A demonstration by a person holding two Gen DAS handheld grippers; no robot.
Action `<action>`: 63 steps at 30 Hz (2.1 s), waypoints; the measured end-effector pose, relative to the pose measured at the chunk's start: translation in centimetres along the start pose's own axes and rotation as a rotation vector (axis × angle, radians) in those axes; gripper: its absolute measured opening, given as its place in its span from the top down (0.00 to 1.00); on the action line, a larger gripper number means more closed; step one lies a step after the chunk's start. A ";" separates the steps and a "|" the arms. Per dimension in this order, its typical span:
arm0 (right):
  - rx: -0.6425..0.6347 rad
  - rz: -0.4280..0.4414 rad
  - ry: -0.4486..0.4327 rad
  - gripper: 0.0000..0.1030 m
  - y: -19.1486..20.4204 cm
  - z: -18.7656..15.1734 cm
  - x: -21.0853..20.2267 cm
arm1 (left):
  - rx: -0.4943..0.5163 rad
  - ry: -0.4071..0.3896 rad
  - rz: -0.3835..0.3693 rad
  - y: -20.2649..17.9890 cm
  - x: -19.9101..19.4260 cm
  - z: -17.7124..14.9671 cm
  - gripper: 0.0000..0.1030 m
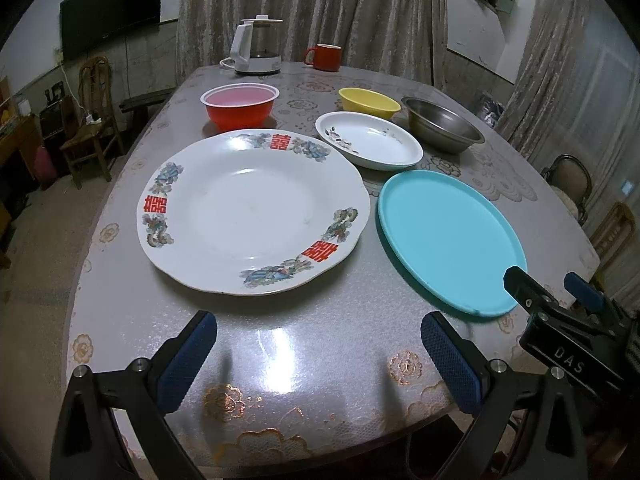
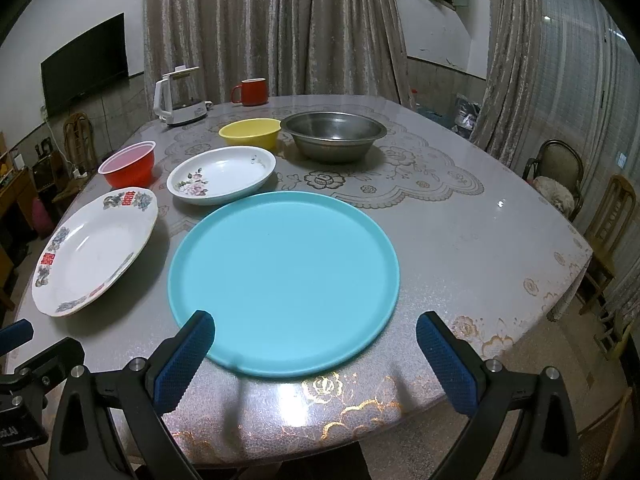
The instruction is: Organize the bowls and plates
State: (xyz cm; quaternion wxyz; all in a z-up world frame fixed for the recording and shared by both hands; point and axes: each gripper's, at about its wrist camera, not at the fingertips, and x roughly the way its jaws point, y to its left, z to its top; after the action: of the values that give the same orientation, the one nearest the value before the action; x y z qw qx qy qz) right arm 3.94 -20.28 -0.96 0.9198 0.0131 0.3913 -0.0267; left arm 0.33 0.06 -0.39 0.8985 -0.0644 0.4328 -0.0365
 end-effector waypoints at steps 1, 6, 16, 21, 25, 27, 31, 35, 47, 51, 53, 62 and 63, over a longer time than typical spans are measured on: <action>0.001 0.001 0.000 0.00 0.0 0.0 0.0 | 0.000 0.000 0.000 0.0 0.0 0.0 0.00; -0.001 0.012 -0.005 0.00 0.1 0.1 -0.1 | 0.004 0.003 -0.006 -0.1 0.1 0.0 0.00; 0.006 0.015 0.012 0.00 0.0 0.1 0.2 | 0.001 0.004 -0.005 -0.2 0.1 0.0 0.00; 0.006 0.016 0.010 0.00 0.0 0.0 0.2 | 0.003 0.005 -0.006 -0.1 0.2 0.0 0.00; 0.006 0.014 0.008 0.00 0.1 0.1 0.2 | 0.005 0.004 -0.005 -0.1 0.2 0.0 0.00; 0.005 0.013 0.009 0.00 0.0 0.1 0.3 | 0.005 0.003 -0.004 -0.1 0.2 0.0 0.00; 0.008 0.015 0.018 0.00 0.0 0.1 0.4 | 0.007 0.006 -0.006 -0.2 0.2 -0.1 0.00; 0.008 0.017 0.018 0.00 0.0 0.1 0.4 | 0.008 0.005 -0.013 -0.2 0.2 0.0 0.00; 0.023 0.017 0.024 0.00 -0.1 0.1 0.8 | -0.003 0.004 -0.052 0.3 0.2 0.2 0.00; 0.042 0.048 0.020 0.00 -0.6 0.3 0.9 | -0.030 0.017 -0.185 1.1 0.3 0.4 0.00; 0.057 0.097 0.003 0.00 -0.8 0.5 0.8 | -0.073 0.017 -0.269 2.0 0.2 0.6 0.00; -0.052 0.249 -0.052 0.00 1.1 2.1 0.7 | -0.109 -0.065 -0.200 4.8 -0.7 2.4 0.00; -0.068 0.248 -0.042 0.00 1.4 2.3 1.0 | -0.123 -0.070 -0.177 5.5 -0.5 2.9 0.00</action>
State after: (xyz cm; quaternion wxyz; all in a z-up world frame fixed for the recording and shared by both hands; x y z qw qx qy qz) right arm 6.38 -18.98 -0.04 0.9239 0.0296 0.3681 0.1001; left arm 2.31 5.83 0.97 0.9006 -0.1588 0.3952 -0.0866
